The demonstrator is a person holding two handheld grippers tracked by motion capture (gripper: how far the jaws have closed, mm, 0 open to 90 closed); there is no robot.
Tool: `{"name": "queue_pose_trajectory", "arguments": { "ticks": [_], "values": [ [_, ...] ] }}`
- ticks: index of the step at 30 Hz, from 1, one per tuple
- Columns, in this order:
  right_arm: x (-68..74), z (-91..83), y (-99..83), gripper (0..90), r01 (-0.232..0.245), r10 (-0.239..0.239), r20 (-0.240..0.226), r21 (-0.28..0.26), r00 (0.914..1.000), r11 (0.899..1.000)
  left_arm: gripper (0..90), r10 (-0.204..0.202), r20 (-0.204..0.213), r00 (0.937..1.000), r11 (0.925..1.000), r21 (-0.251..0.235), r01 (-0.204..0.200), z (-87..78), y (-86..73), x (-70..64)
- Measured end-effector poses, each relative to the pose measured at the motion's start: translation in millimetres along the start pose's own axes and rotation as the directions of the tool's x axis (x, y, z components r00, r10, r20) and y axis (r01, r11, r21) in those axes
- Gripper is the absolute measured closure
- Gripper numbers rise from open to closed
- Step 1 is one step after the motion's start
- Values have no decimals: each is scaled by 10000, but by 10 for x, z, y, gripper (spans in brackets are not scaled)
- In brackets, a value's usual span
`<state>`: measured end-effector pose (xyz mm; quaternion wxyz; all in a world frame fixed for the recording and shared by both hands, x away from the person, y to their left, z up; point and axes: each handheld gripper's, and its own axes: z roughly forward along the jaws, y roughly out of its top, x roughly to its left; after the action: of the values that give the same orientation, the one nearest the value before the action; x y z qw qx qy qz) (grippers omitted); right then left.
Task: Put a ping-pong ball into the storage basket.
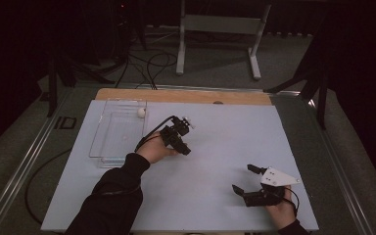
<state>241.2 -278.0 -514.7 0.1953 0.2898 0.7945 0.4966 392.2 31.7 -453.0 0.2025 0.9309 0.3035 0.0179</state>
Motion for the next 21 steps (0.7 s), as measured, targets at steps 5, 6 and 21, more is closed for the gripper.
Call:
{"name": "queue_pose_trajectory", "arguments": {
  "ticks": [5, 6, 21],
  "values": [
    [1, 1, 0, 87, 23, -23, 10, 14, 10000, 10000, 522, 215, 57, 9998, 9998, -25, -215, -106, -15, -32],
    [2, 2, 0, 87, 15, -15, 4, 27, 10000, 10000, 522, 224, 121, 9997, 9997, -63, -223, -126, -19, -34],
    [6, -2, 7, 87, 41, -41, 25, 36, 10000, 10000, 522, 556, 475, 9973, 9984, -132, -550, -316, -53, -83]
  ]
}}
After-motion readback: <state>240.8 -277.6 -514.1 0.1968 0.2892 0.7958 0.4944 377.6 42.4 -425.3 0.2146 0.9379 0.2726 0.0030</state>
